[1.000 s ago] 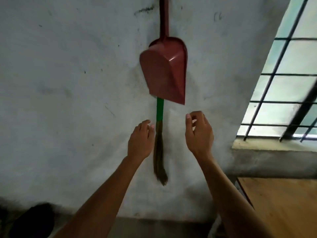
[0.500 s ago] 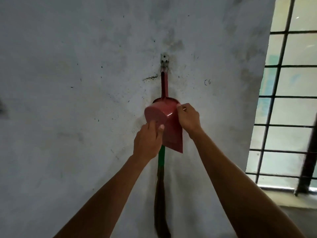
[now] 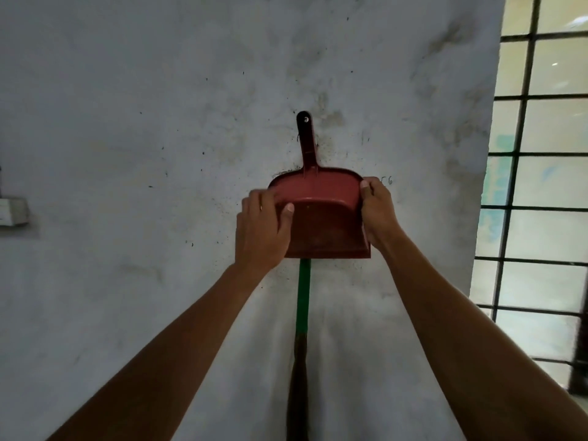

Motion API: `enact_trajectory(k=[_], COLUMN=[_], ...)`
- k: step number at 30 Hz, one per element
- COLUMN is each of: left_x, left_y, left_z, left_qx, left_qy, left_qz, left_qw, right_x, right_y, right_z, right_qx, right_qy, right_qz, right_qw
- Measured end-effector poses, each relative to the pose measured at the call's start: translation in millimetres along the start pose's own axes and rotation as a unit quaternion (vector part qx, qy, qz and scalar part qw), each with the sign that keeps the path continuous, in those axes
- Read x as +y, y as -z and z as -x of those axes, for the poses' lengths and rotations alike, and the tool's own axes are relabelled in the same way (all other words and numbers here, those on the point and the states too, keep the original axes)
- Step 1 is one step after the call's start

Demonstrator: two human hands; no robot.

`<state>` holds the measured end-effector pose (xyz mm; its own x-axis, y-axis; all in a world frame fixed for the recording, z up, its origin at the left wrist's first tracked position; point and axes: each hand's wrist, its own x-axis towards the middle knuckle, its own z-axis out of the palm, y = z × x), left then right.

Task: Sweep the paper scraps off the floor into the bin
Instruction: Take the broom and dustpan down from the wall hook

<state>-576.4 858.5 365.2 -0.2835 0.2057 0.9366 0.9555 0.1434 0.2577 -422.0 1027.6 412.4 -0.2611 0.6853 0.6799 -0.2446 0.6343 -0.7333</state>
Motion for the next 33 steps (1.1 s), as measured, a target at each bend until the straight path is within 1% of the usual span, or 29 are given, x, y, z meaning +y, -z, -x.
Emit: enact_trajectory(k=[2,3,5,7,9,11,12,15,17,18,19,20,22,25,27,29,31,33], left_x=[2,3,5,7,7,7,8,10,14,15,15,15,13,8,6,6,9,12], left_y=[9,12,16,22,30,38,41,48,51,50,50,48,43,32,22,13,8,5], left_z=[-15,-21,-33,-40,-46,-46,-45,-42,-40,-40,-39,-39,-36,-29,-24,-20,-18,-19], left_qx=[0.018,0.000,-0.080,-0.158,-0.209,-0.241,-0.242,-0.180,-0.122,-0.089,-0.061,-0.038,-0.005,0.016,0.009,-0.007,-0.009,0.005], left_qy=[-0.008,-0.001,0.033,0.065,0.089,0.076,0.041,-0.114,-0.195,-0.228,-0.254,-0.271,-0.299,-0.350,-0.383,-0.399,-0.394,-0.378], left_qz=[-0.010,-0.010,0.016,0.082,0.160,0.206,0.205,0.160,0.108,0.068,0.024,-0.014,-0.063,-0.092,-0.112,-0.124,-0.125,-0.123], left_qw=[1.000,1.000,0.996,0.982,0.961,0.945,0.948,0.964,0.967,0.967,0.965,0.962,0.952,0.932,0.917,0.908,0.911,0.918], right_x=[-2,-2,3,9,16,16,14,1,-3,-3,-3,-1,5,11,7,1,-5,-7], right_y=[5,8,13,18,24,32,35,43,48,50,52,53,53,46,35,22,8,-5], right_z=[3,6,11,17,21,23,24,23,23,23,26,29,40,56,64,69,74,79], right_qx=[-0.011,-0.020,-0.037,-0.058,-0.083,-0.097,-0.096,-0.085,-0.073,-0.081,-0.111,-0.160,-0.275,-0.400,-0.443,-0.446,-0.408,-0.349], right_qy=[0.014,0.020,0.029,0.030,0.033,0.054,0.059,0.020,-0.036,-0.076,-0.121,-0.162,-0.214,-0.224,-0.214,-0.207,-0.195,-0.183], right_qz=[0.005,0.003,-0.021,-0.045,-0.071,-0.096,-0.103,-0.125,-0.164,-0.189,-0.211,-0.224,-0.236,-0.262,-0.255,-0.235,-0.218,-0.206], right_qw=[1.000,1.000,0.999,0.997,0.993,0.989,0.988,0.988,0.983,0.976,0.964,0.948,0.907,0.849,0.832,0.839,0.865,0.896])
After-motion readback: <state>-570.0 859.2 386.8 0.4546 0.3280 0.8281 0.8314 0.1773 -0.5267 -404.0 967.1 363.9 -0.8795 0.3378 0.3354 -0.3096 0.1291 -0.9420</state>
